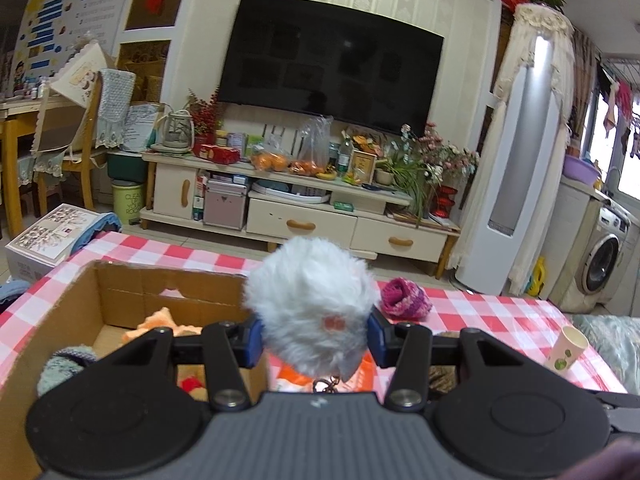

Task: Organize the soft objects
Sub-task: 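Carry the brown ring and white fluffy plush over the cardboard box, then open both tools to drop the plushes into the box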

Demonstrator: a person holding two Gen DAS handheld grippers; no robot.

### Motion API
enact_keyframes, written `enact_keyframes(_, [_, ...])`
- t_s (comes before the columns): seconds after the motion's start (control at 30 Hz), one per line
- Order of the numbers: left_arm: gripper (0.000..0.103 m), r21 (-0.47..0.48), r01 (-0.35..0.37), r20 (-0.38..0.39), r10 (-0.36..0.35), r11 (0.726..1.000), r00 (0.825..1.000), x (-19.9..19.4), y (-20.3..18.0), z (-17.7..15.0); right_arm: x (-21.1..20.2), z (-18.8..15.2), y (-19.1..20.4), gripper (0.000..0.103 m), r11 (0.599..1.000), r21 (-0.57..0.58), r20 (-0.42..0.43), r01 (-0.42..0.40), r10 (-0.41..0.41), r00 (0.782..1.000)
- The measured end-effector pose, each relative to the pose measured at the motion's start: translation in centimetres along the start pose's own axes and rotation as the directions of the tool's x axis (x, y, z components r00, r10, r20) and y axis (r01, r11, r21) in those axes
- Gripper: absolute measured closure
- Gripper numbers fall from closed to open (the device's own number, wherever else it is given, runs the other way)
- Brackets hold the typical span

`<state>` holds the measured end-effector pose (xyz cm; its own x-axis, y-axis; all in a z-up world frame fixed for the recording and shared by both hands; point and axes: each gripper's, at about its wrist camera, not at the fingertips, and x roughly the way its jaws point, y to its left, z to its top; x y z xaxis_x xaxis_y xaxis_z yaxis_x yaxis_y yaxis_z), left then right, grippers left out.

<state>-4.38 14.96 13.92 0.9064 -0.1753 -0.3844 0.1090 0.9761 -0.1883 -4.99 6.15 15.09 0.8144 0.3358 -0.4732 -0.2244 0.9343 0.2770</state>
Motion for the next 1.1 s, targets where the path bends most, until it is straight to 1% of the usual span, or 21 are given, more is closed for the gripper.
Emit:
enact_keyframes(0.23, [0.054,-0.060,-0.041,0.031,0.043,0.997,0.999,-0.7,2.6,0.8,0.2,0.8,2.3,0.044,0.997,0.007,0.011,-0.078,0.078,0.997])
enact_keyframes(0.43, [0.054,-0.115,-0.103,0.040,0.108,0.988,0.993,-0.9,5.5,1.3,0.6,1.2,4.8,0.043,0.987,0.015,0.004,-0.161,0.161,0.987])
enact_keyframes(0.63, [0.054,-0.167,-0.168,0.032,0.176,0.971,0.984,-0.4,8.3,1.7,1.7,0.6,6.6,0.043,0.976,0.017,-0.038,-0.218,0.218,0.975])
enact_keyframes(0.83, [0.054,-0.201,-0.219,-0.009,0.222,0.955,0.975,0.7,10.2,1.8,2.1,-0.7,7.8,0.040,0.966,0.002,-0.093,-0.260,0.259,0.961])
enact_keyframes(0.9, [0.049,-0.200,-0.232,-0.021,0.232,0.952,0.972,1.0,10.5,1.6,2.2,-1.0,8.0,0.031,0.963,-0.002,-0.114,-0.271,0.269,0.956])
enact_keyframes(0.93, [0.047,-0.196,-0.237,-0.026,0.237,0.951,0.971,1.1,10.5,1.6,2.4,-1.2,8.0,0.028,0.962,0.001,-0.123,-0.272,0.270,0.955])
enact_keyframes(0.97, [0.042,-0.192,-0.243,-0.028,0.242,0.951,0.970,1.2,10.4,1.6,2.3,-1.3,7.9,0.023,0.964,0.002,-0.126,-0.267,0.265,0.956])
enact_keyframes(1.03, [0.029,-0.183,-0.252,-0.028,0.252,0.950,0.967,1.1,10.3,1.6,2.3,-1.3,7.7,0.022,0.966,0.002,-0.126,-0.260,0.258,0.958])
enact_keyframes(1.07, [0.022,-0.179,-0.254,-0.026,0.253,0.951,0.967,1.1,10.2,1.6,2.2,-1.2,7.4,0.019,0.966,0.008,-0.124,-0.259,0.258,0.958])
enact_keyframes(1.1, [0.019,-0.174,-0.253,-0.024,0.253,0.952,0.967,1.0,10.1,1.6,2.0,-1.1,7.1,0.012,0.966,0.019,-0.121,-0.258,0.259,0.958])
